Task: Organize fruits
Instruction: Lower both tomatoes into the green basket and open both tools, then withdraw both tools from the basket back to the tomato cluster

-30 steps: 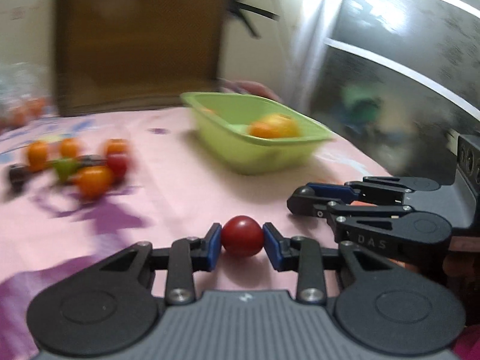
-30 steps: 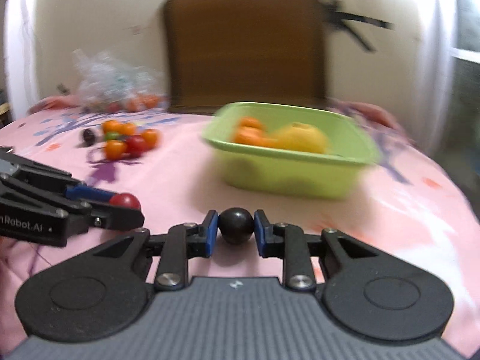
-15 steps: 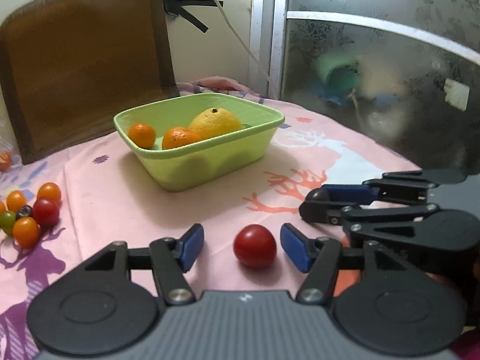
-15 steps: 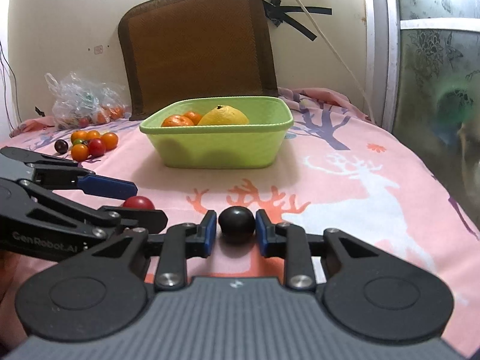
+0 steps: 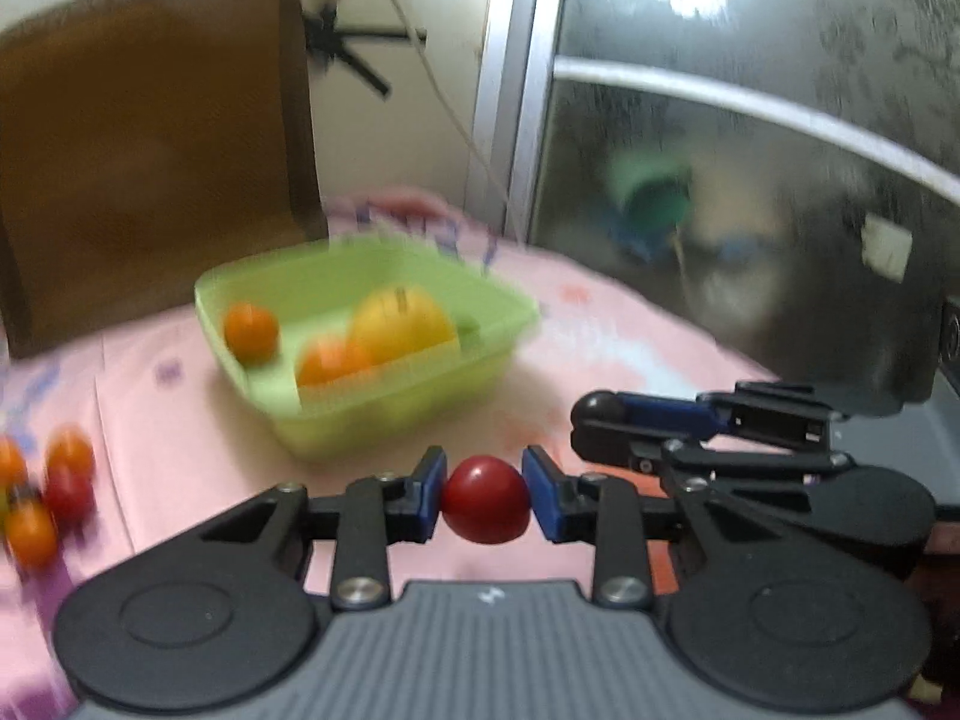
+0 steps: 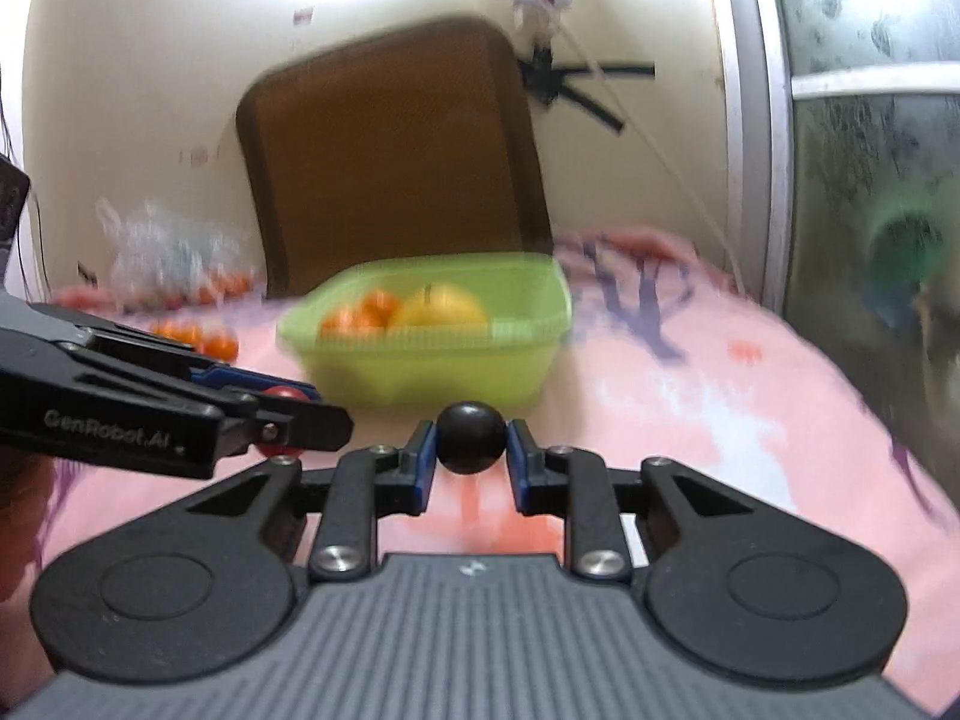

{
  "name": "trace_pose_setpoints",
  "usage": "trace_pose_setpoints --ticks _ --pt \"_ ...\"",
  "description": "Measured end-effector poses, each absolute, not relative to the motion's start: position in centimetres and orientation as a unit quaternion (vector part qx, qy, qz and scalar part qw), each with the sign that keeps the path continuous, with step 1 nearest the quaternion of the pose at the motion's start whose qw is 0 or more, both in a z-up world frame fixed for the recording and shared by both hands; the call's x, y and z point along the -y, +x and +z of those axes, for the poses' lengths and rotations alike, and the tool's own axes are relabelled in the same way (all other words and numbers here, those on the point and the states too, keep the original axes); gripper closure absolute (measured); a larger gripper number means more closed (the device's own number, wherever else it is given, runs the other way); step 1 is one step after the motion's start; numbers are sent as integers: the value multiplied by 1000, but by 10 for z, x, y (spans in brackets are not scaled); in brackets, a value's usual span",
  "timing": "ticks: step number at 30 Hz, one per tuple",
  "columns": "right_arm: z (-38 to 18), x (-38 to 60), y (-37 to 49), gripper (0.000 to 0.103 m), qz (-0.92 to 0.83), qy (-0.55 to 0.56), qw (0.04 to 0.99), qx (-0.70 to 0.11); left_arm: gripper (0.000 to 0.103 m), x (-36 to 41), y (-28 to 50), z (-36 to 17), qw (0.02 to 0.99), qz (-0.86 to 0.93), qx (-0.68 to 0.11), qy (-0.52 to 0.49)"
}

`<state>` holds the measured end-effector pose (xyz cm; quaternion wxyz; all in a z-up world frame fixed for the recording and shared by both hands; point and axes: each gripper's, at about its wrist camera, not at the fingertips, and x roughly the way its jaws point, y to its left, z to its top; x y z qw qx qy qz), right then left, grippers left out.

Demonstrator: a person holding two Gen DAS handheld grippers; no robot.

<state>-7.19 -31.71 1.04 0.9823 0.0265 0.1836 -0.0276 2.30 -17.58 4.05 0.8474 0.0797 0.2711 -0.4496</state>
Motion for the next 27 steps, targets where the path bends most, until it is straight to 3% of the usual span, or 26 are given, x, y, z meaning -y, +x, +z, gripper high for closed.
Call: trace_pose_setpoints --ticks 5,13,17,22,27 --pt "33 339 -24 75 -20 53 988 -142 74 196 77 68 859 -438 -262 52" --pt "19 361 41 73 -26 82 981 -174 73 227 156 50 863 -391 -318 11" --pt "12 359 46 67 -30 76 982 -172 60 235 165 39 867 -377 -327 11" --pt "13 361 42 65 -36 80 984 -157 59 221 167 41 868 -378 -321 -19" --pt "22 357 13 62 -81 88 987 -107 59 168 146 59 888 -372 -268 -49"
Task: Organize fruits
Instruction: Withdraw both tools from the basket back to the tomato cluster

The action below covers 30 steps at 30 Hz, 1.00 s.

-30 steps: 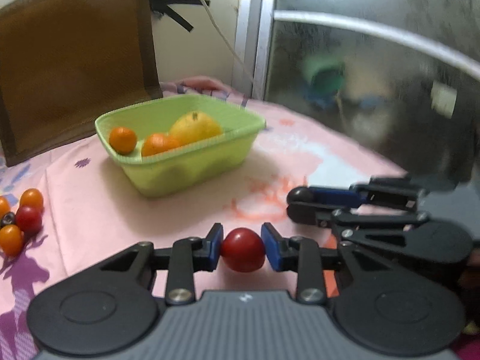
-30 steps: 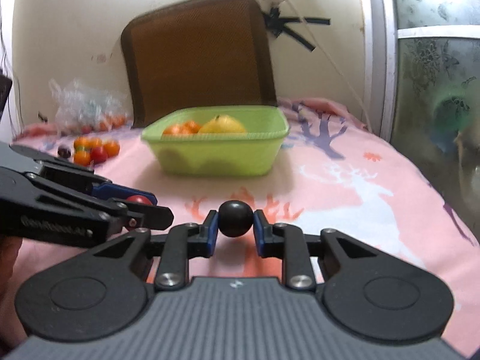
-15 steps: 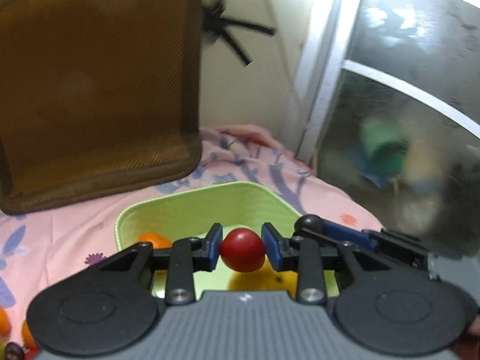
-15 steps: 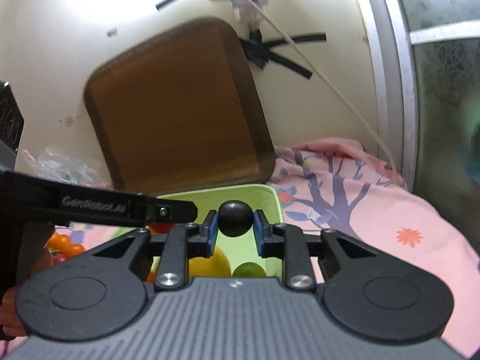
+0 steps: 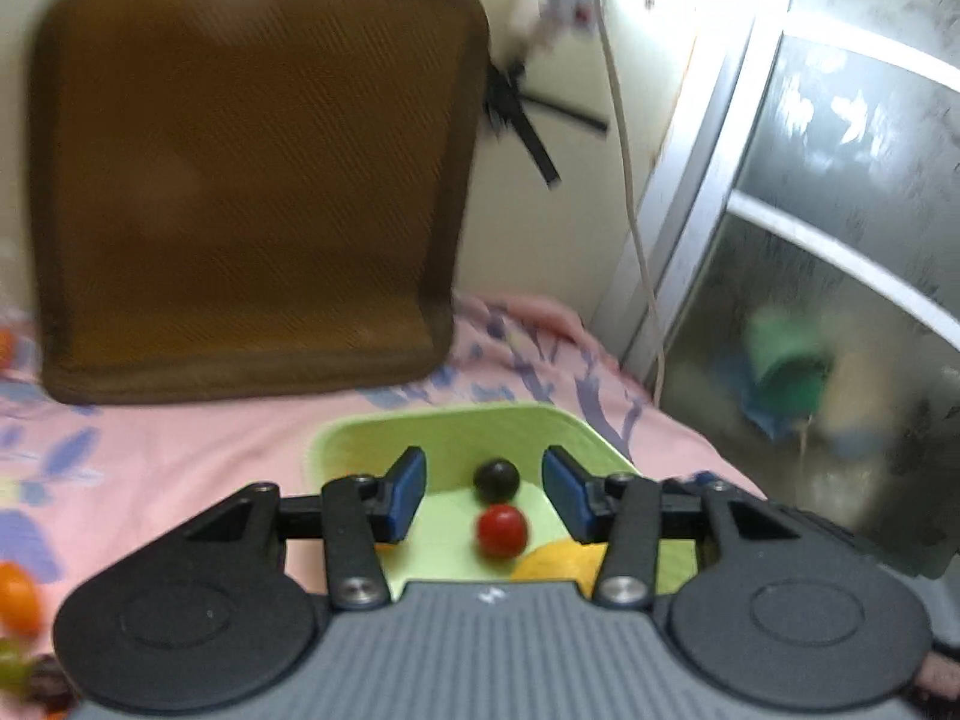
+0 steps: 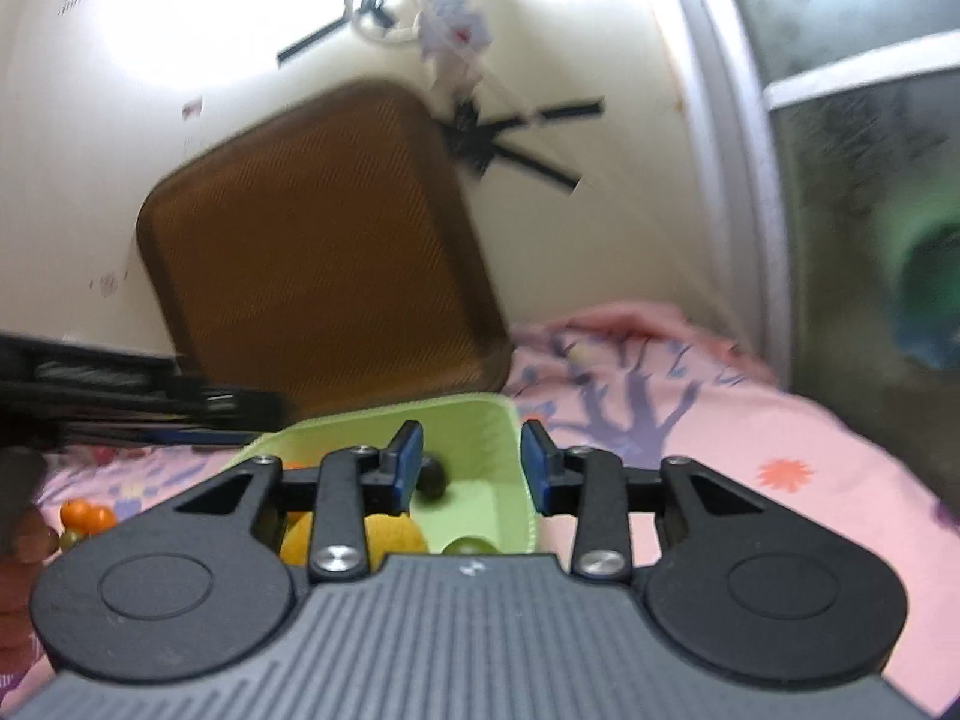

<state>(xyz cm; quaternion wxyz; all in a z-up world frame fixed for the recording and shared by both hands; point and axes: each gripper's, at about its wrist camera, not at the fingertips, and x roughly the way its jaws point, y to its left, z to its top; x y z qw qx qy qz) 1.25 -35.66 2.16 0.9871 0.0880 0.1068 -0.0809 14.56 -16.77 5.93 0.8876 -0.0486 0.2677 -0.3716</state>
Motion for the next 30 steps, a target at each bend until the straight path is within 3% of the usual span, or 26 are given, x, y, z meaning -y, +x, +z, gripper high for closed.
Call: trace_pose_setpoints --ticks 5,7,8,12,17,24,27,30 --pt "23 321 -33 24 -98 73 991 -50 52 108 118 62 919 -319 -228 -20" --pt "23 303 -44 2 -79 70 994 -36 52 88 106 58 929 -296 -222 -7" --pt "22 293 -48 0 -64 69 995 -29 52 79 102 56 932 -286 -221 -3" --pt "23 254 -50 0 5 52 998 -44 52 36 88 41 944 -237 -228 -1" --pt "13 207 -26 0 83 25 987 -133 52 -9 89 24 954 -171 -247 -2" --pt "2 169 15 48 111 -18 968 -225 52 -56 107 11 957 -125 -260 -21" --pt "-2 161 28 58 112 -5 962 -251 52 -61 120 9 950 -144 -275 -41" --pt "-5 152 39 59 117 -4 959 -260 52 -55 133 8 946 -159 -280 -41"
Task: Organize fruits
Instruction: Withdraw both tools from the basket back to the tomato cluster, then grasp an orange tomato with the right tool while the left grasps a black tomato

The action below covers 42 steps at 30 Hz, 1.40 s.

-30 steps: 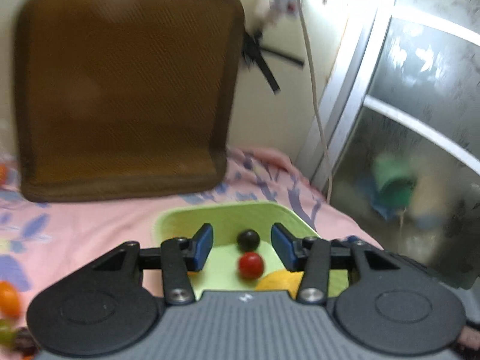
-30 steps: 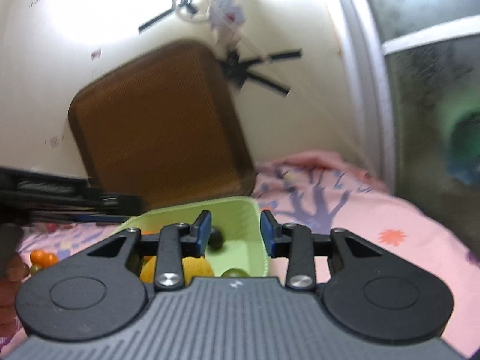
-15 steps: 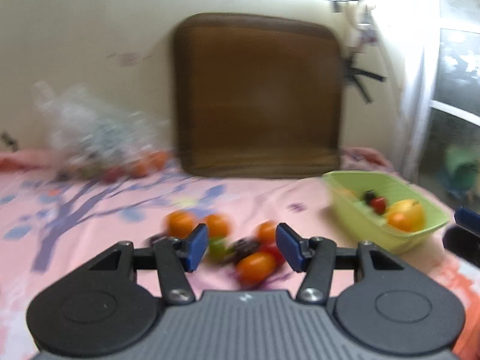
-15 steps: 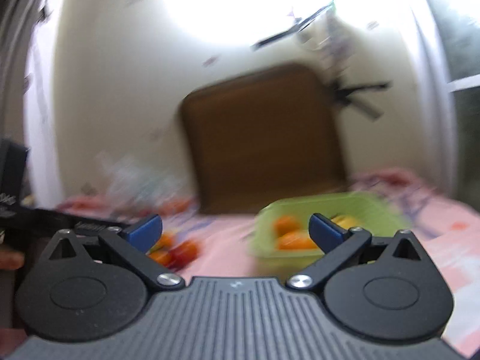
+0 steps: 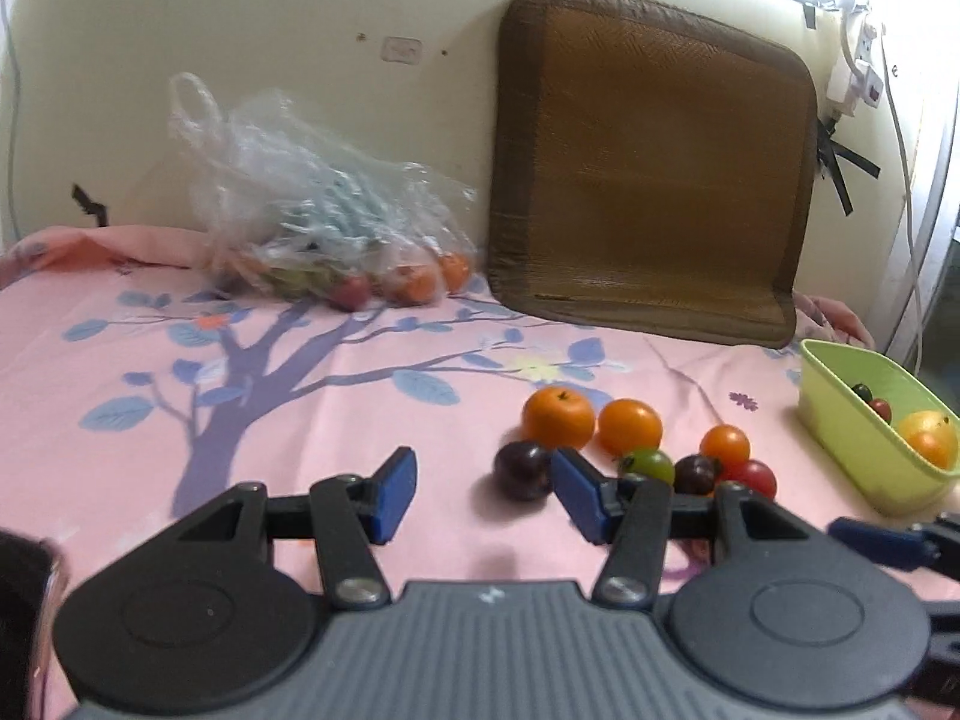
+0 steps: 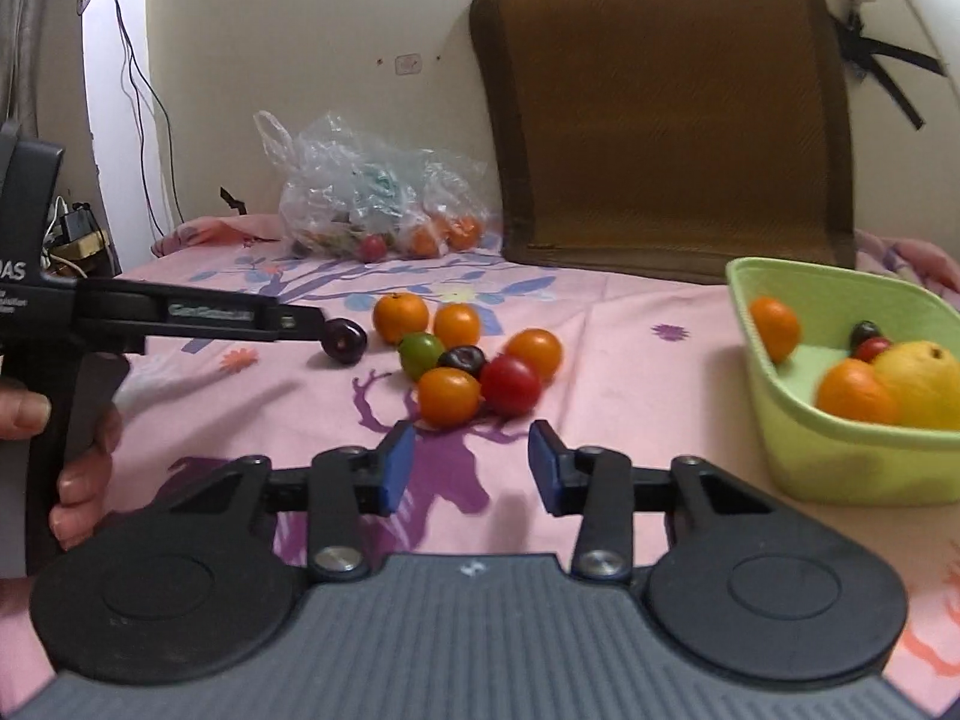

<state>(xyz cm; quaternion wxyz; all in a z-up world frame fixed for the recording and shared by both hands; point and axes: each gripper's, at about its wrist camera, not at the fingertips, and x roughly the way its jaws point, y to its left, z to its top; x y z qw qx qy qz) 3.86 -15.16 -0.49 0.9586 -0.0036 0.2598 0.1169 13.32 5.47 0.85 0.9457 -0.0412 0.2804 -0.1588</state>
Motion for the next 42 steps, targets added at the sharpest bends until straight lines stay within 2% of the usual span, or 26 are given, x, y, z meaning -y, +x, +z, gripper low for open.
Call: trace_pose_setpoints --ticks 8,10,12,13,15,24,31,34,37,39,42 --pt "-11 140 68 58 122 -2 949 -291 53 -45 161 -5 928 -181 -319 -74" --pt "-12 139 77 58 120 4 947 -298 59 -44 164 -6 927 -181 -319 -78" --pt "-13 137 84 59 118 4 945 -305 71 -43 165 -7 928 -180 -318 -76" --pt "-13 136 85 63 117 3 945 -305 73 -42 165 -7 926 -186 -319 -75" --pt "-13 135 86 72 115 -1 945 -305 73 -41 162 -7 928 -188 -316 -67" --pt "-9 156 28 72 117 -17 954 -275 73 -23 112 -7 912 -253 -318 -62" --pt "-3 191 -11 72 66 -37 964 -256 73 36 73 -9 879 -349 -323 -45" --pt "-2 202 -21 72 44 -43 966 -252 74 64 62 -6 891 -349 -291 -7" --pt "-6 216 -24 71 31 -38 963 -264 72 77 57 -2 892 -358 -277 0" --pt "-9 222 -24 71 31 -24 961 -274 55 84 55 -2 893 -356 -275 12" --pt "-10 225 -21 70 37 -7 960 -276 52 90 51 -5 898 -342 -275 42"
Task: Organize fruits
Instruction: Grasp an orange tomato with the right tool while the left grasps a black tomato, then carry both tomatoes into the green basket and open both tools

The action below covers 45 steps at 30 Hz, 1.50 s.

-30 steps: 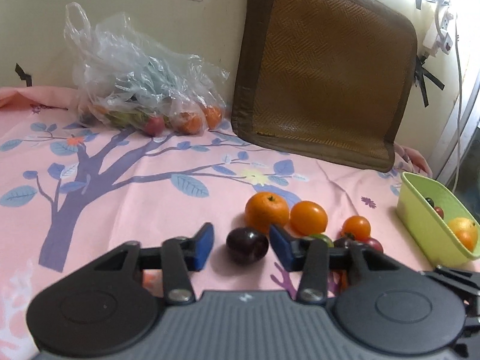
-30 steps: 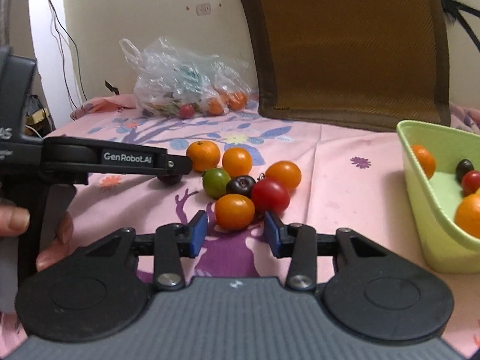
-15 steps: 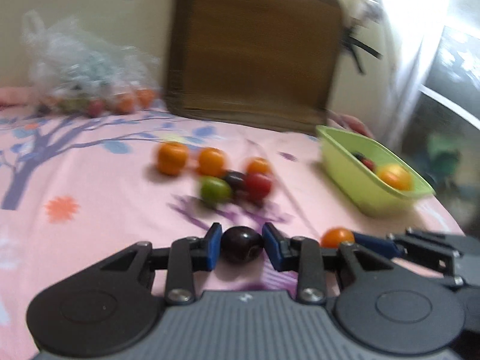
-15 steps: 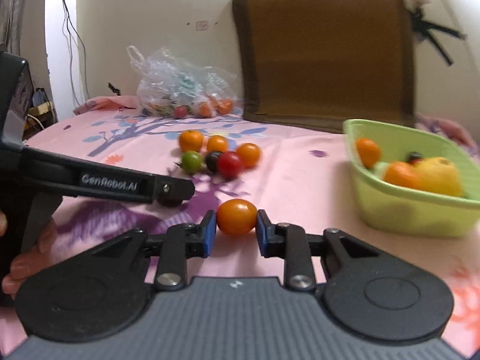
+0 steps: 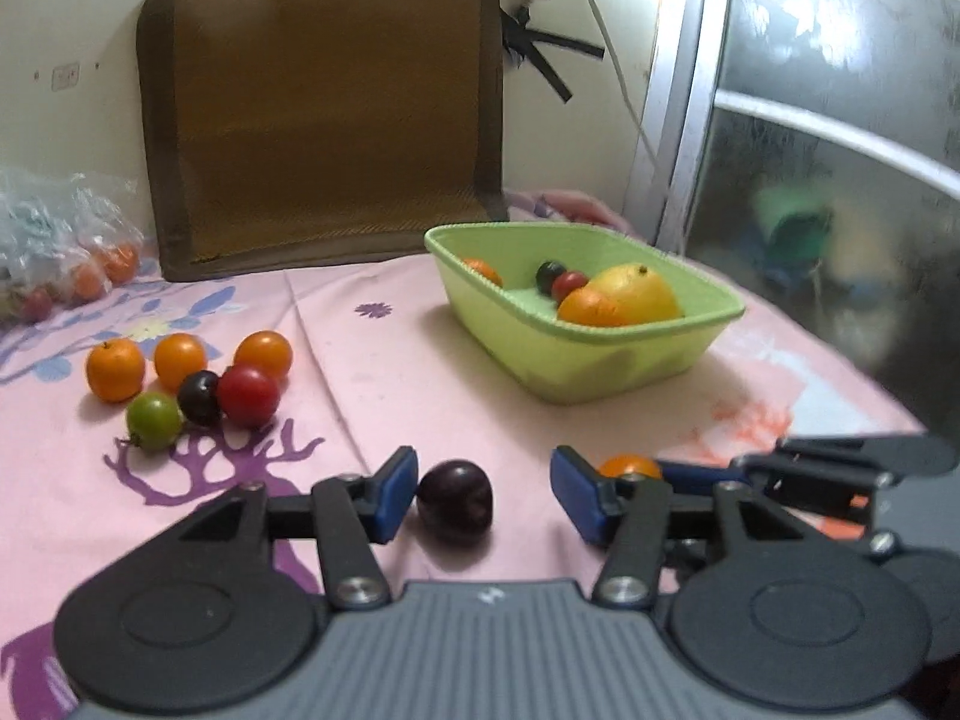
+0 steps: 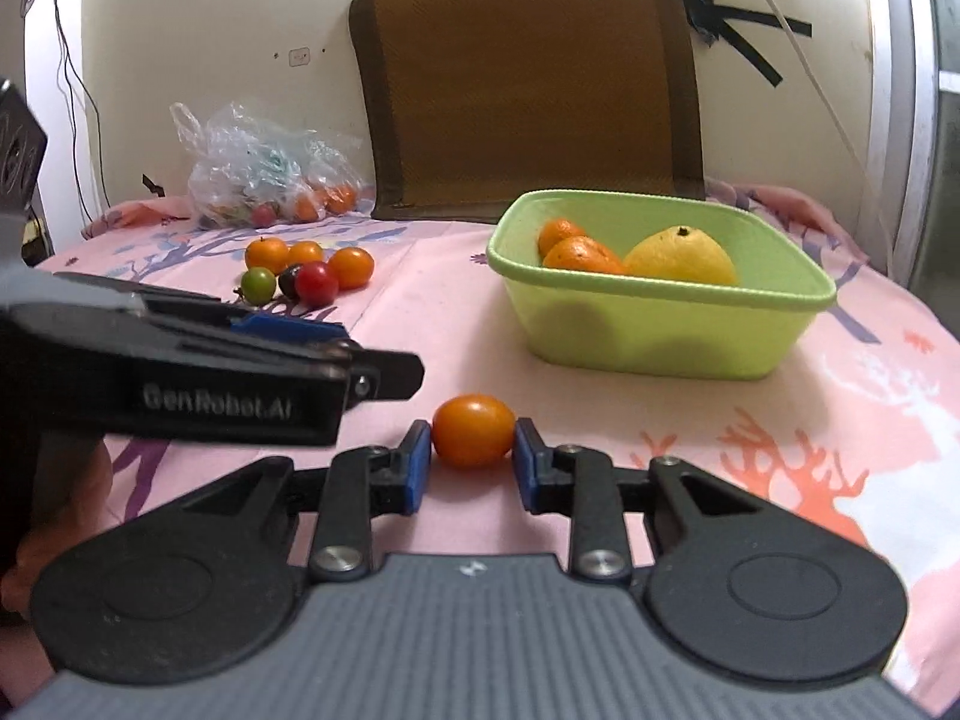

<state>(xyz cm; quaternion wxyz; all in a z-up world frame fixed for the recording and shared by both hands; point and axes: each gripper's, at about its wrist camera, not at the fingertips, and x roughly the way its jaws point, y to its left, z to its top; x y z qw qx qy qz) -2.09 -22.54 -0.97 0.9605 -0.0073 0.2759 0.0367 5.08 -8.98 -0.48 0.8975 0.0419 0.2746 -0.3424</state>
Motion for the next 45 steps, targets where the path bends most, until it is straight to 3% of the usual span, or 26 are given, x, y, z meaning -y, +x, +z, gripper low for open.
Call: trace_pose_setpoints --ticks 3,5,7,9,12,13,19,25,31,35,37,45 --pt "-10 224 -22 64 46 -7 960 -276 44 87 46 -5 902 -334 -270 52" --pt "-10 224 -24 64 48 -10 960 -275 44 85 44 -5 903 -328 -271 55" --pt "-10 226 -24 61 53 -7 960 -275 49 84 46 -6 902 -324 -280 54" --pt "-10 228 -25 61 55 -6 960 -275 65 82 48 -7 900 -324 -287 50" --pt "-10 228 -27 65 55 -9 961 -273 75 84 50 -8 901 -322 -286 55" --pt "-10 226 -28 73 52 -15 961 -271 75 85 50 -7 900 -325 -285 59" --pt "-4 228 -33 73 53 -13 968 -246 75 91 56 6 887 -363 -283 40" --pt "23 242 -27 73 -3 -50 988 -143 75 121 78 43 885 -405 -228 35" --pt "31 269 21 72 -27 -28 987 -153 75 160 129 46 874 -415 -254 10" --pt "27 276 40 71 -35 -32 986 -163 69 169 151 37 873 -402 -278 3" --pt "23 277 41 71 -39 -33 986 -159 65 168 158 34 873 -396 -285 -4" --pt "22 266 27 70 -46 -37 987 -147 65 125 161 46 886 -378 -264 -56"
